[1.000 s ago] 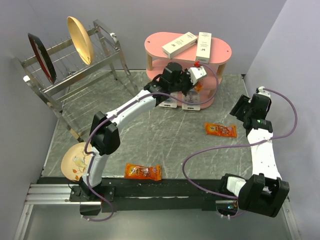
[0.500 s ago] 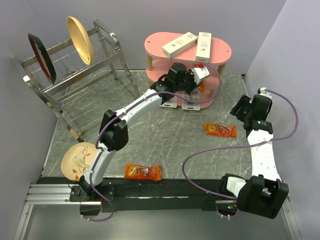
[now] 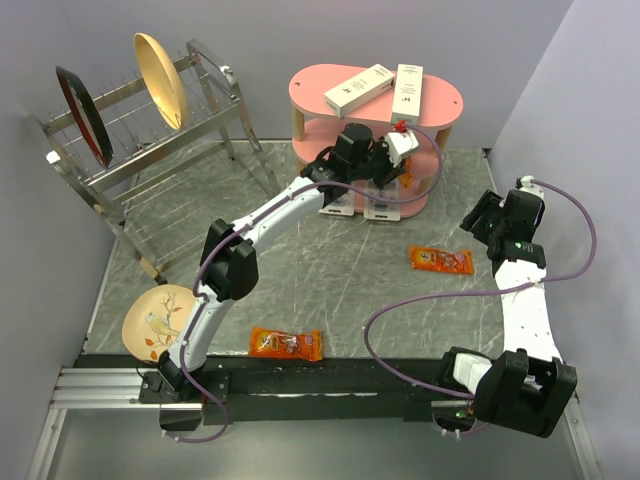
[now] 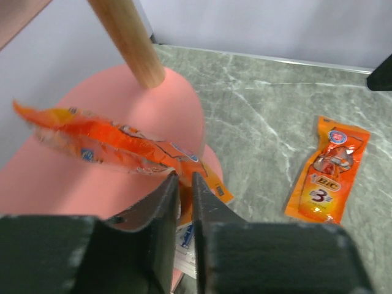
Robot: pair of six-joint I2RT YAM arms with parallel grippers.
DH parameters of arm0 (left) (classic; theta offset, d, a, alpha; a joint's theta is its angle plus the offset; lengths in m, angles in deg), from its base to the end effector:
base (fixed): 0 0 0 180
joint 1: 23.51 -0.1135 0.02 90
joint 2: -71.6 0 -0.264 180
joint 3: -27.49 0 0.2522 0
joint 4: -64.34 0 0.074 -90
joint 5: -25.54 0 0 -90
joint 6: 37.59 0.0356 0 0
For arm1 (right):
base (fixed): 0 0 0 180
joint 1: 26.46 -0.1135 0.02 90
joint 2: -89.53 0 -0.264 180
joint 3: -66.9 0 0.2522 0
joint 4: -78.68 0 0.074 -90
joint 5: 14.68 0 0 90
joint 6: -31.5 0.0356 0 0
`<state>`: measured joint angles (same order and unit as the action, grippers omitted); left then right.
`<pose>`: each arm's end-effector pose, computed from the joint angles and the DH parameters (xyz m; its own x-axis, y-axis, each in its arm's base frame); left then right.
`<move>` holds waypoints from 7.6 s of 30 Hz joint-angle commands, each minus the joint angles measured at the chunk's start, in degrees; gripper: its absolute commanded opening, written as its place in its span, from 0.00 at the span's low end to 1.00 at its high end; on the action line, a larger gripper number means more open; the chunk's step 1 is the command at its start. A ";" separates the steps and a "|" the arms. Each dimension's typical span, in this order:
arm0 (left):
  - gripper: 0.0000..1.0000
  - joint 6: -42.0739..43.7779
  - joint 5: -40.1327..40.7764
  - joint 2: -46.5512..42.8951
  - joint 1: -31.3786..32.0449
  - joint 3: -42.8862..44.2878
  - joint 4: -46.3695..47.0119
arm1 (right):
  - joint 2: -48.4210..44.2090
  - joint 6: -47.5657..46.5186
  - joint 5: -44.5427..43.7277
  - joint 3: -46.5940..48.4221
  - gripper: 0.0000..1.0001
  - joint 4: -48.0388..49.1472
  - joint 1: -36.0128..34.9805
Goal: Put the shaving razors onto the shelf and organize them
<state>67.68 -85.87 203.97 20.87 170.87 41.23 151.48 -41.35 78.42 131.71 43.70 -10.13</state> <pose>0.3842 -0.3941 0.3343 0.0941 0.2509 -0.9634 0.9137 0.3625 0.1837 0.2314 -0.0658 0.3008 -0.4177 0.4292 -0.8008 0.3767 0.8839 0.2772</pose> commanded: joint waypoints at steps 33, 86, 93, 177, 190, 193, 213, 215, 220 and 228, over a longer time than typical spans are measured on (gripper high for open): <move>0.76 0.20 6.04 -23.63 -0.87 -17.54 0.03 | -0.43 1.13 1.30 0.46 0.70 2.76 0.62; 0.84 -13.88 10.77 -17.68 -11.52 -7.01 5.83 | 0.10 1.93 1.65 -0.86 0.70 4.51 1.15; 0.76 -11.05 18.24 -18.03 -9.23 -8.42 6.53 | -0.08 2.45 1.92 -1.48 0.70 4.60 1.24; 0.99 -5.51 6.72 -57.59 -5.44 -70.83 0.75 | 28.73 -86.81 27.14 15.57 0.73 -27.91 5.28; 1.00 -5.94 8.93 -49.59 -6.06 -66.61 -4.72 | 43.43 -109.68 19.85 18.31 0.71 -33.11 4.58; 0.99 -7.70 8.32 -48.79 -5.97 -66.08 -4.46 | 42.46 -110.31 18.88 15.41 0.65 -31.18 4.75; 1.00 -31.07 4.62 -56.95 -5.36 -78.64 15.92 | 13.56 -48.58 35.60 13.05 0.00 -25.34 -6.29; 1.00 -33.80 5.14 -58.37 -5.09 -80.31 16.02 | 10.39 -32.49 26.94 11.36 0.13 -19.95 -9.38; 1.00 -33.63 8.92 -64.96 -4.65 -82.60 11.64 | 9.41 -1.72 15.11 7.23 0.07 -18.07 -17.72; 1.00 -53.62 5.95 -62.07 -2.73 -89.10 18.47 | 9.32 23.44 16.68 -0.07 0.67 -8.17 -31.28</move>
<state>28.69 -78.11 139.01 16.74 85.48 54.39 161.01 -36.11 94.50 132.28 26.61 -38.69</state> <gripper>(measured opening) 0.995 0.614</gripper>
